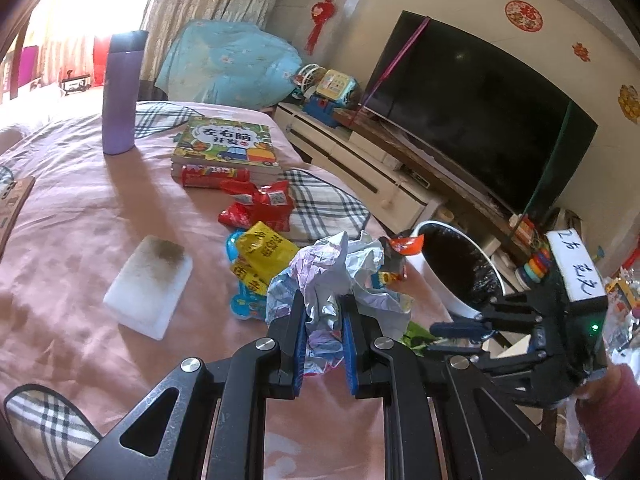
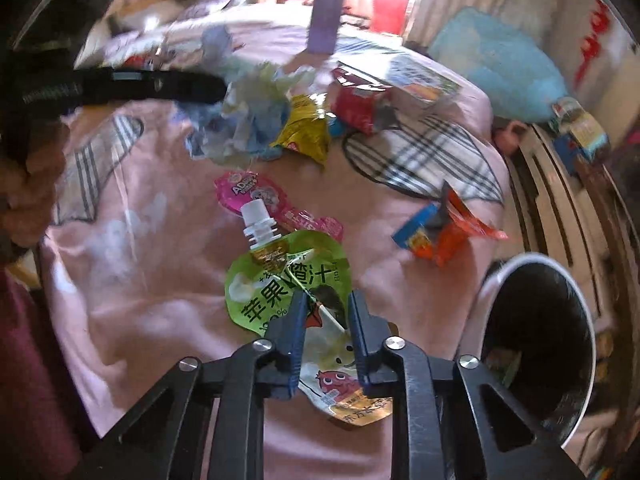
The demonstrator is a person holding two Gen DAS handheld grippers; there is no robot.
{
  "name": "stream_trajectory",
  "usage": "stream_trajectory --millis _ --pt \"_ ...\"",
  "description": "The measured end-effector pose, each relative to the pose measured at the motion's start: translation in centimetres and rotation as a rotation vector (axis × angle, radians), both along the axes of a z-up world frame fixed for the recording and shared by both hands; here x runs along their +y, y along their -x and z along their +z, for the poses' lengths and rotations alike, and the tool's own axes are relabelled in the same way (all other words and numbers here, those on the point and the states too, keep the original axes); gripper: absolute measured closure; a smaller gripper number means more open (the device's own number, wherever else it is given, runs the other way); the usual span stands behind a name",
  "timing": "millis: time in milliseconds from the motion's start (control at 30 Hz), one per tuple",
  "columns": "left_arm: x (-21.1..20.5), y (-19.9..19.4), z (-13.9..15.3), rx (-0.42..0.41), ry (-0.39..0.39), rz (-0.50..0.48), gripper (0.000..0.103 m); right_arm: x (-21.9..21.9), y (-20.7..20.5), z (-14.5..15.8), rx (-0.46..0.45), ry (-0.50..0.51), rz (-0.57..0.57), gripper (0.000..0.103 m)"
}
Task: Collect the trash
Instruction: 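Grasp and lift the green juice pouch with the right tool while the left tool holds the foil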
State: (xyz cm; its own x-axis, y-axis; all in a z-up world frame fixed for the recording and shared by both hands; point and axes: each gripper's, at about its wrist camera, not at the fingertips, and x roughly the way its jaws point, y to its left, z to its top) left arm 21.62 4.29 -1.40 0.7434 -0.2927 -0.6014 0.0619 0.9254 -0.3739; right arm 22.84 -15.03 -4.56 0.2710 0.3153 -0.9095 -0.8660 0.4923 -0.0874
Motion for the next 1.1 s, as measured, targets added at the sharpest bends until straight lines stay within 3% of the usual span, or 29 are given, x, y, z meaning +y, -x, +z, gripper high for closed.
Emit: stream_trajectory --millis 133,333,400,600,833,1100 --pt "-0.9 0.3 0.4 -0.011 0.0 -0.02 0.089 -1.4 1.5 0.7 0.015 -0.054 -0.069 0.086" --pt "-2.6 0.4 1.0 -0.025 -0.007 -0.061 0.089 -4.9 2.2 2.3 0.005 -0.195 -0.287 0.092" --pt "-3.3 0.4 1.2 -0.029 -0.013 -0.078 0.089 -6.3 2.2 2.7 0.002 -0.239 -0.359 0.1" --pt "-5.4 0.0 1.4 -0.031 -0.015 -0.122 0.089 -10.1 1.4 3.0 0.03 -0.357 -0.54 0.1" --pt "-8.1 -1.1 1.7 -0.038 -0.035 -0.175 0.089 -13.5 0.9 4.0 0.025 -0.465 -0.66 0.1" --pt "-11.7 -3.6 2.0 -0.048 -0.053 -0.223 0.089 -16.0 -0.5 5.5 -0.027 -0.509 -0.74 0.1"
